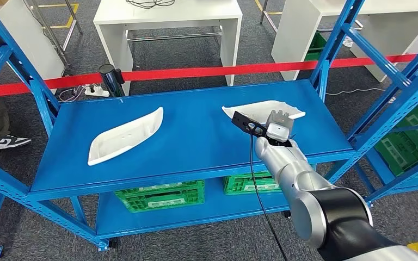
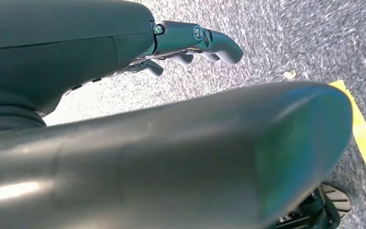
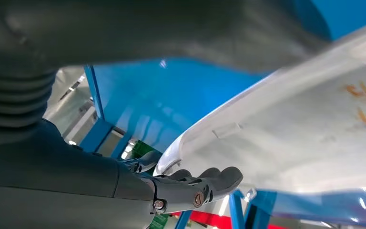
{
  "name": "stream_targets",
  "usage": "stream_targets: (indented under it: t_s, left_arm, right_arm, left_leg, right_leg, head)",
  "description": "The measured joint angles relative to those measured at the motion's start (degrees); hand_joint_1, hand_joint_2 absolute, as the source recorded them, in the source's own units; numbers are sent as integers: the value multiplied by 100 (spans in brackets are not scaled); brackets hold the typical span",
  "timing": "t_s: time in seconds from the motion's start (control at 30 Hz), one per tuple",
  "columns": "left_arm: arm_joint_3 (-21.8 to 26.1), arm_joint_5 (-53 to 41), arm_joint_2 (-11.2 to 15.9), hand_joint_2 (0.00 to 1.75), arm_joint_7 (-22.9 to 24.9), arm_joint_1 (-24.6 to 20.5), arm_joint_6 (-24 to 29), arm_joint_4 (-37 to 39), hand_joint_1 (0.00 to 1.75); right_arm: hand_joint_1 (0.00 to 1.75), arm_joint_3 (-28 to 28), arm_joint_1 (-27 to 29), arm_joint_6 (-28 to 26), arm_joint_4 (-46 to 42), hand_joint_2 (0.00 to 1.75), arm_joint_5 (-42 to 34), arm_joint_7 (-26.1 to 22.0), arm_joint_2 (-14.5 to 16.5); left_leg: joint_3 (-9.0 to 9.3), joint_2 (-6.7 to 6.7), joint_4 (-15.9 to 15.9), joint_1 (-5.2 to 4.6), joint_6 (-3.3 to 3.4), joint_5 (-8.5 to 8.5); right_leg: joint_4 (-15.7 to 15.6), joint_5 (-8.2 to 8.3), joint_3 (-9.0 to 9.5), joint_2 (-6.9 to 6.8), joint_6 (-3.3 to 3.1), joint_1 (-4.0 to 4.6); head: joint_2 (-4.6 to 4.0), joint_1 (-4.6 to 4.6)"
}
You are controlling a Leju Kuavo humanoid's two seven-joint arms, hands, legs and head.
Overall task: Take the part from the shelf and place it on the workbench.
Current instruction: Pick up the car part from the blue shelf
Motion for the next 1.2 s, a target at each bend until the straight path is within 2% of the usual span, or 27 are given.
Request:
stream_targets:
  t_s: [0.03,0.07,0.1,0.17,0.2,0.23,0.27,0.33,0.4,0.43,0.5,0.53,0.57,0.6,0.63,0.67,0.73,0.77,0.87,0.9,0.97,1.03,1.07,1.1,1.13,1.2]
  left_arm:
    - [0,-1,0,0,3,4,0,1,0]
    - [0,-1,0,0,5,7,0,1,0]
    - [0,-1,0,0,6,8,0,1,0]
    - [0,0,-1,0,5,6,0,1,0]
    - [0,1,-1,0,3,4,0,0,0]
    - [0,1,-1,0,1,2,0,-1,0]
    - [0,1,-1,0,-1,2,0,-1,0]
    - [0,2,-1,0,-3,6,0,-1,0]
    - [1,4,1,0,-5,9,0,-1,0]
    - [2,4,3,0,-7,9,0,-2,0]
    - [2,9,4,0,-11,13,0,-1,0]
    - [2,11,5,0,-11,20,0,-1,0]
    - [2,14,6,0,-11,29,0,0,0]
    - [2,16,7,0,-11,36,0,1,0]
    - [2,17,7,0,-11,41,0,0,0]
    - [2,19,8,0,-13,42,0,-1,0]
    - [2,20,10,0,-17,38,0,-2,0]
    - [2,20,11,0,-19,38,0,-2,0]
    - [3,20,11,0,-19,47,0,-2,0]
    - [3,20,10,0,-19,47,0,-2,0]
    - [4,20,7,0,-20,44,0,-1,0]
    - [4,20,5,0,-19,49,0,-1,0]
    - [4,20,4,0,-19,54,0,-1,0]
    - [4,21,4,0,-18,57,0,-2,0]
    - [4,21,2,0,-18,58,0,-2,0]
    - [4,23,-1,0,-19,56,0,-2,0]
  right_arm:
    - [0,0,16,0,4,131,-2,1,-1]
    - [0,-1,32,-2,7,175,-4,-1,-1]
    - [0,-1,39,-8,10,175,-6,-7,-1]
    - [0,-1,30,-33,12,175,-8,-20,-1]
    - [0,-1,21,-46,12,175,-8,-24,1]
    - [0,-1,16,-55,12,175,-8,-24,2]
    - [0,-2,15,-58,12,175,-7,-24,3]
    - [0,-3,17,-62,11,175,-4,-23,5]
    - [0,-3,7,-63,10,175,4,-24,8]
    - [0,-3,0,-63,9,175,8,-26,10]
    - [0,-3,-7,-64,10,175,13,-38,17]
    - [0,-3,-9,-64,11,175,16,-44,22]
    - [0,-3,-14,-64,11,175,20,-49,28]
    - [0,-3,-23,-64,11,175,23,-51,33]
    - [0,-3,-33,-64,10,175,27,-52,38]
    - [0,-3,-42,-64,10,175,33,-50,43]
    - [0,-3,-55,-63,10,175,49,-47,51]
    - [0,-3,-57,-63,10,175,56,-45,54]
    - [0,-3,-58,-63,10,175,60,-49,55]
    - [0,-3,-62,-63,10,175,60,-51,55]
    - [0,-3,-64,-60,12,175,61,-57,54]
    - [0,-3,-38,-52,14,175,66,-60,54]
    - [0,-3,-20,-49,15,175,70,-59,54]
    - [0,-3,-10,-48,16,175,75,-58,54]
    - [0,-3,-10,-48,16,175,79,-58,54]
    - [0,-3,-36,-48,16,175,93,-60,54]
  left_leg:
    - [-3,-1,5,-2,4,-2]
    - [-5,-2,11,-2,5,-5]
    - [-5,-3,20,-2,2,-10]
    - [-5,-6,52,0,-25,-32]
    - [-13,-8,76,-10,-51,-50]
    - [-23,-10,92,-19,-81,-62]
    - [-33,-12,99,-26,-111,-67]
    - [-34,-16,78,-28,-178,-62]
    - [-90,-12,194,-21,-246,-154]
    - [-187,-8,407,-16,-275,-281]
    - [-521,-3,1118,-8,-317,-622]
    - [-687,-3,1458,-4,-328,-737]
    - [-786,-3,1652,-3,-330,-763]
    - [-779,-3,1619,-4,-322,-677]
    - [-669,-3,1378,-5,-304,-507]
    - [-474,-3,972,-9,-275,-299]
    - [-127,-2,260,-34,-216,-57]
    - [-44,-2,90,-47,-190,-27]
    - [-21,-1,19,-47,-103,-1]
    - [-15,1,-4,-36,-66,19]
    - [-7,7,-35,-17,-10,46]
    - [-21,6,-27,-17,10,44]
    - [-27,5,-17,-18,12,41]
    - [-32,3,-4,-17,11,36]
    - [-34,2,13,-15,5,28]
    - [-43,-2,63,-17,-30,-3]
  right_leg:
    - [319,-100,-157,0,10,-2]
    - [463,-102,-235,0,14,-3]
    - [370,5,-197,-1,12,-5]
    - [-371,358,159,-6,-9,-8]
    - [-744,485,348,-7,-28,2]
    - [-990,545,471,-7,-55,10]
    - [-1093,546,519,-4,-83,20]
    - [-1105,556,520,1,-156,30]
    - [-1142,581,538,-5,-233,14]
    - [-1159,592,549,-9,-267,2]
    - [-1163,591,557,-12,-303,-2]
    - [-1161,588,559,-12,-310,1]
    - [-1159,584,564,-10,-313,5]
    - [-1158,580,572,-8,-312,8]
    - [-1158,575,584,-6,-309,11]
    - [-1158,570,595,-5,-303,13]
    - [-1149,559,598,-3,-262,30]
    - [-1150,559,593,-2,-232,35]
    - [-1161,567,583,-2,-130,30]
    - [-1086,511,549,-2,-99,28]
    - [-604,232,326,-3,-54,19]
    - [139,-93,-27,-4,-26,15]
    - [377,-148,-147,-4,-18,11]
    - [398,-91,-162,-5,-14,5]
    - [209,54,-73,-6,-13,-3]
    - [-547,392,303,-10,-20,-12]
  head:
    - [0,1]
    - [0,1]
    - [0,1]
    - [0,1]
    - [0,0]
    - [0,-2]
    - [0,-3]
    - [0,-4]
    - [0,-9]
    - [0,-12]
    - [0,-18]
    - [0,-17]
    - [0,-17]
    - [0,-17]
    - [0,-17]
    - [0,-17]
    - [0,-15]
    - [0,-15]
    - [0,-14]
    - [0,-8]
    - [0,2]
    - [0,9]
    - [0,9]
    - [0,10]
    - [0,11]
    - [0,10]
